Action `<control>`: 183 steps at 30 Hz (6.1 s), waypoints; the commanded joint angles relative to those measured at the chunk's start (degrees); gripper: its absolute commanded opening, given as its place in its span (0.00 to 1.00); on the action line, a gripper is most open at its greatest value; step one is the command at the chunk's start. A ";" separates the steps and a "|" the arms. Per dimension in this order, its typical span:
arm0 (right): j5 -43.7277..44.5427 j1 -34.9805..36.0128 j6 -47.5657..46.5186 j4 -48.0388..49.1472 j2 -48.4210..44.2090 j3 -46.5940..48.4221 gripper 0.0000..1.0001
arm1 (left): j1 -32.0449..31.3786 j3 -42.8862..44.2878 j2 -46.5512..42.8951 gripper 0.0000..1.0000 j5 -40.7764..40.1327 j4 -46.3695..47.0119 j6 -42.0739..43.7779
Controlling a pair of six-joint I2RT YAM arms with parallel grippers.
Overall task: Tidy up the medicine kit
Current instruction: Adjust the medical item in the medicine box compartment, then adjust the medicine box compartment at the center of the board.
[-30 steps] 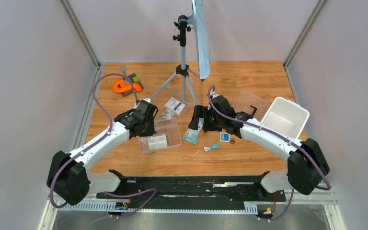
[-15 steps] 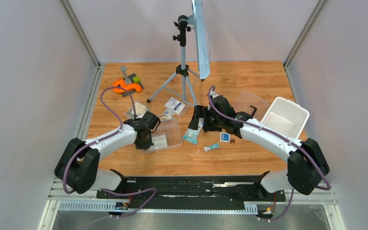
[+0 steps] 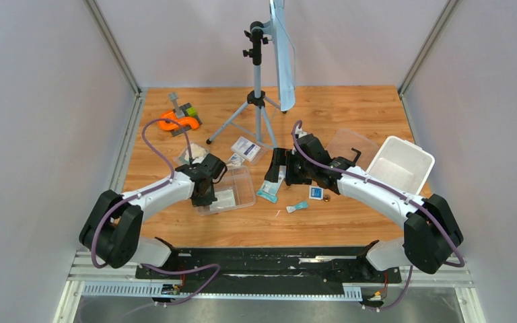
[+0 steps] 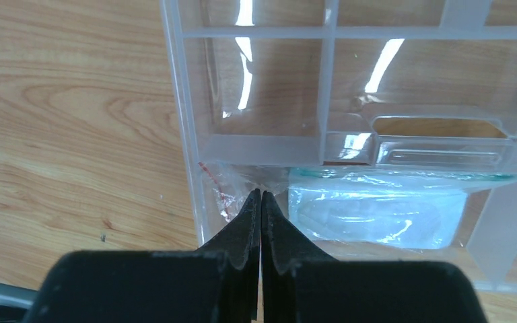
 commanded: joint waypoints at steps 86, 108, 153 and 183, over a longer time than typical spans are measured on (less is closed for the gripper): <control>2.64 -0.12 0.16 0.24 -3.92 0.83 0.99 | 11.68 21.14 1.45 0.09 8.13 -0.34 5.87; 2.72 -0.11 -0.99 -0.65 -2.88 1.84 0.99 | 18.85 8.83 0.86 0.56 4.56 -2.24 0.92; 20.07 -17.18 -1.18 -10.55 -4.54 -11.95 0.55 | 18.76 -2.27 -7.01 0.13 17.05 -3.09 3.45; 13.83 -18.48 0.27 -7.22 0.31 -14.81 0.39 | 13.93 16.85 -2.84 0.65 10.73 -5.04 7.52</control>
